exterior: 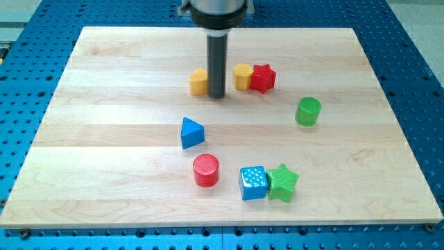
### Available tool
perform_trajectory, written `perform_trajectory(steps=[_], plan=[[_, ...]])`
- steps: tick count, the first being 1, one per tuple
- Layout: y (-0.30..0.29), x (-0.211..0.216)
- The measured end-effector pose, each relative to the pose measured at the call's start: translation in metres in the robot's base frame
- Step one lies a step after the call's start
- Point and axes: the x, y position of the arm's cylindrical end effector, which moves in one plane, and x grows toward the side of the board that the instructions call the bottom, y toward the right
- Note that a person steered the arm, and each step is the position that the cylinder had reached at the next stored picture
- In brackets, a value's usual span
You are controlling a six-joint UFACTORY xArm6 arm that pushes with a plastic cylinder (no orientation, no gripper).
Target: Push the red circle into the red star
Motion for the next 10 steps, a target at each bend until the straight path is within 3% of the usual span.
perform_trajectory(steps=[1,2,3,4,5,6,8,9,10], plan=[[-0.062,0.02],[-0.032,-0.014],[0.04,-0.004],[0.016,0.03],[0.05,0.091],[0.03,0.149],[-0.012,0.153],[0.026,0.162],[-0.008,0.191]])
